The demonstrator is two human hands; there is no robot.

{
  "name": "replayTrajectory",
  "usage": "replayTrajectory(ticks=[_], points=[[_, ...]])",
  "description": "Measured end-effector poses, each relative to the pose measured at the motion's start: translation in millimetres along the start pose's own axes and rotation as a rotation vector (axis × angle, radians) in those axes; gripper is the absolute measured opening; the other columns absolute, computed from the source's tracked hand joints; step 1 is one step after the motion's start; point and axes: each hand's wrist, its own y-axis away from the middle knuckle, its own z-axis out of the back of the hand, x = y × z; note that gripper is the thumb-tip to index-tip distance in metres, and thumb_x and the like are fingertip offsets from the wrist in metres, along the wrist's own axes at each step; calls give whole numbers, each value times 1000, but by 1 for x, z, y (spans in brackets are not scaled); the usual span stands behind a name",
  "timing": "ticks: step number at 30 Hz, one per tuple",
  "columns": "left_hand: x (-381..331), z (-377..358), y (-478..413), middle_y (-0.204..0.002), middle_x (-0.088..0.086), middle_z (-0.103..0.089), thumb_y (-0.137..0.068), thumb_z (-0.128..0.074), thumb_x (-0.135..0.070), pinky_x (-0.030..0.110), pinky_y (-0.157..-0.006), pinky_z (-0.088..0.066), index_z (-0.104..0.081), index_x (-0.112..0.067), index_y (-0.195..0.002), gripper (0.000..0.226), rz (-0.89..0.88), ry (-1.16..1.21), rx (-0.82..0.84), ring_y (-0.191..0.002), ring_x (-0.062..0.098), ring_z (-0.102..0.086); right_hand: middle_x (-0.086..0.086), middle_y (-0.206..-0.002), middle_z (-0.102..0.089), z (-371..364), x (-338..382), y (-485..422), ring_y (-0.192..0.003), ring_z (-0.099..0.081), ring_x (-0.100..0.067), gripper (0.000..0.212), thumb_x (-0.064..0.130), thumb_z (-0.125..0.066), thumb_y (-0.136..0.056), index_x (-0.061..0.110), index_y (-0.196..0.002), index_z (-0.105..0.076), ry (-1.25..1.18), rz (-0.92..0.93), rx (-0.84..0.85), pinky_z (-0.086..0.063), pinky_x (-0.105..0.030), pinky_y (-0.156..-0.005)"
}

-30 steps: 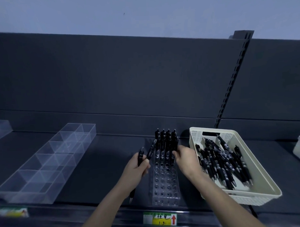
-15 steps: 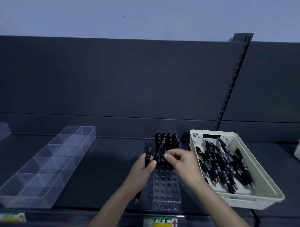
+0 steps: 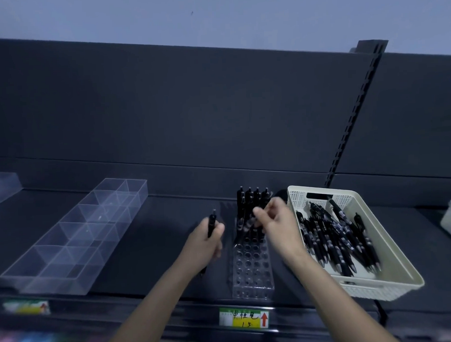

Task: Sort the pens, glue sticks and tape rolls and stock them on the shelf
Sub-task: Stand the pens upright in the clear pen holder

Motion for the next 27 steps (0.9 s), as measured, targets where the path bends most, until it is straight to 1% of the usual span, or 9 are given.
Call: replayTrajectory(ticks=[3, 6, 9, 12, 14, 16, 18, 24, 27], points=[[4, 10, 3, -60, -5, -33, -98, -39, -34, 18, -48, -28, -32, -18, -73, 30, -18, -75, -49, -50, 8, -31, -9, -85, -64, 3, 1, -6, -82, -62, -26, 13, 19, -56, -91, 10, -85, -48, 177, 93, -66, -49, -36, -75], [9, 10, 6, -64, -1, -30, -98, -31, -40, 24, -49, -25, -27, -17, -76, 32, 50, -12, -69, -52, 10, -27, -8, -85, -63, -4, -1, -7, -79, -60, -25, 18, 19, -55, -92, 4, -100, -49, 333, 170, -28, -50, -37, -76], [14, 11, 6, -70, 10, -35, -100, -28, -25, 26, -50, -24, -29, -15, -81, 21, 81, 96, -37, -51, 12, -27, -10, -74, -62, -12, -7, -7, -66, -57, -26, 16, 21, -51, -94, 7, -99, -45, 466, 214, 4, -47, -36, -64], [18, 13, 7, -71, 8, -43, -96, -32, -7, 28, -59, -30, -37, -11, -86, 12, 72, 90, -20, -58, 14, -34, 3, -56, -49, -21, -12, -9, -50, -45, -13, 15, 22, -50, -95, 13, -90, -38, 526, 217, 43, -35, -28, -50], [20, 15, 8, -76, 4, -50, -95, -35, -4, 24, -63, -34, -44, -14, -91, 14, 66, 102, -15, -63, 13, -41, 2, -62, -54, -27, -16, -10, -56, -50, -15, 13, 22, -51, -94, 13, -91, -42, 556, 179, 64, -37, -26, -54], [22, 17, 8, -81, 1, -57, -96, -38, -2, 17, -65, -39, -49, -16, -92, 18, 58, 127, -4, -68, 11, -48, -5, -79, -64, -31, -21, -11, -69, -55, -18, 13, 21, -54, -93, 10, -97, -51, 555, 118, 60, -44, -27, -63], [25, 19, 9, -86, 1, -62, -94, -43, 2, 15, -68, -45, -53, -17, -91, 21, 47, 174, -1, -75, 11, -56, -8, -90, -67, -32, -27, -10, -73, -55, -17, 15, 20, -56, -92, 8, -101, -55, 558, 86, 57, -45, -25, -67], [28, 20, 7, -81, 6, -58, -86, -58, 3, 26, -73, -48, -60, -13, -89, 16, -9, 155, -62, -75, 15, -56, -8, -95, -68, -32, -28, -11, -77, -57, -14, 19, 20, -58, -91, 6, -105, -59, 566, 88, 58, -47, -22, -70], [24, 16, 6, -77, 6, -60, -85, -59, 3, 20, -69, -50, -64, -13, -88, 18, -27, 164, -67, -73, 14, -59, -5, -97, -69, -28, -30, -6, -85, -63, -15, 23, 22, -60, -89, 8, -108, -61, 543, 91, 38, -51, -23, -77]])
